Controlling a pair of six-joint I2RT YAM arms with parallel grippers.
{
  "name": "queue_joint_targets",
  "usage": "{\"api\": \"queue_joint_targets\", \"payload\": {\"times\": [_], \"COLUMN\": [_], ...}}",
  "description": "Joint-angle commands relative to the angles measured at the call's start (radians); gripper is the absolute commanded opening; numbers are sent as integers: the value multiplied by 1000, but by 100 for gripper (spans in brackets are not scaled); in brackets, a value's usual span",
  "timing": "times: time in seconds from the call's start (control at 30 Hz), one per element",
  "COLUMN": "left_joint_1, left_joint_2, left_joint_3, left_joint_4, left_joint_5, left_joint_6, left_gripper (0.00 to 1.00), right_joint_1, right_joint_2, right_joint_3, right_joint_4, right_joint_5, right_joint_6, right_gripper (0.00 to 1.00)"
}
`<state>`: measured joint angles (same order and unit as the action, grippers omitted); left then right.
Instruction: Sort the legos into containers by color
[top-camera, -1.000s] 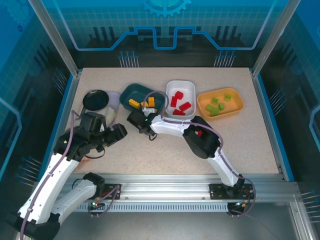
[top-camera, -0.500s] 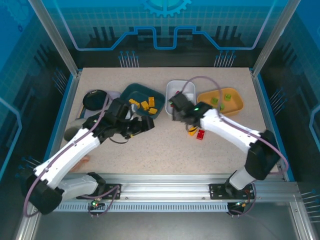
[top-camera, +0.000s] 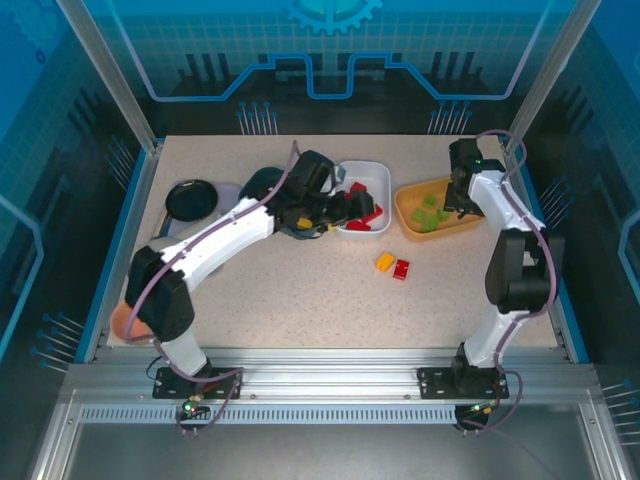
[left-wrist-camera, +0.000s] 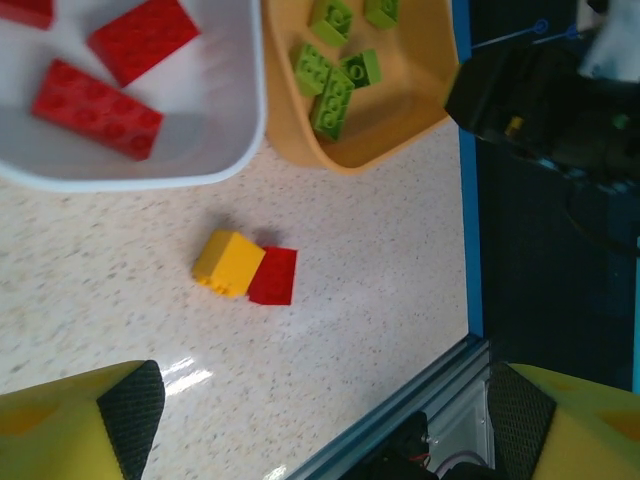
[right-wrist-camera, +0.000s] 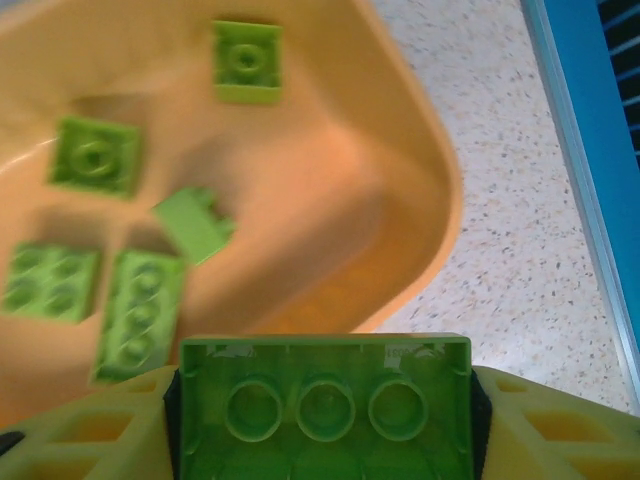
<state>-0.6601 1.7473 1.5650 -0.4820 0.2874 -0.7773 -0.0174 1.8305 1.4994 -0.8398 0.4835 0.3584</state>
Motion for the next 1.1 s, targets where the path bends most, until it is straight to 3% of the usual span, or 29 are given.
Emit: {"api": "queue_joint_targets", "payload": {"times": [0.0,0.43,0.63,0.8,0.93,1.07], "left_joint_1": [-26,-42,-51,-61,-73,-88], "left_joint_2": [66,186,199,208,245,313], "left_joint_3": [94,201,200,201,225,276], "left_joint_4": [-12,-32,-59,-100,-173,-287], "left_joint_5": [46,65,68,59,38,-25], "left_joint_6": [36,49,65,88,125,133], "left_gripper": [88,87,87,87,86,83], "right_joint_1": [-19,-49,-59,-50,-15,84], "right_joint_2": [80,328,357,310,215,17], "right_joint_3": [121,334,339,363,380,273], "right_joint_4": [-48,-183,-188,-188,-190,-144], "right_joint_5": [-45,-112,-152,-181,-179,-142], "right_joint_6": [22,316,367,364,354,326], "right_gripper": [53,58,74,87,88,86]}}
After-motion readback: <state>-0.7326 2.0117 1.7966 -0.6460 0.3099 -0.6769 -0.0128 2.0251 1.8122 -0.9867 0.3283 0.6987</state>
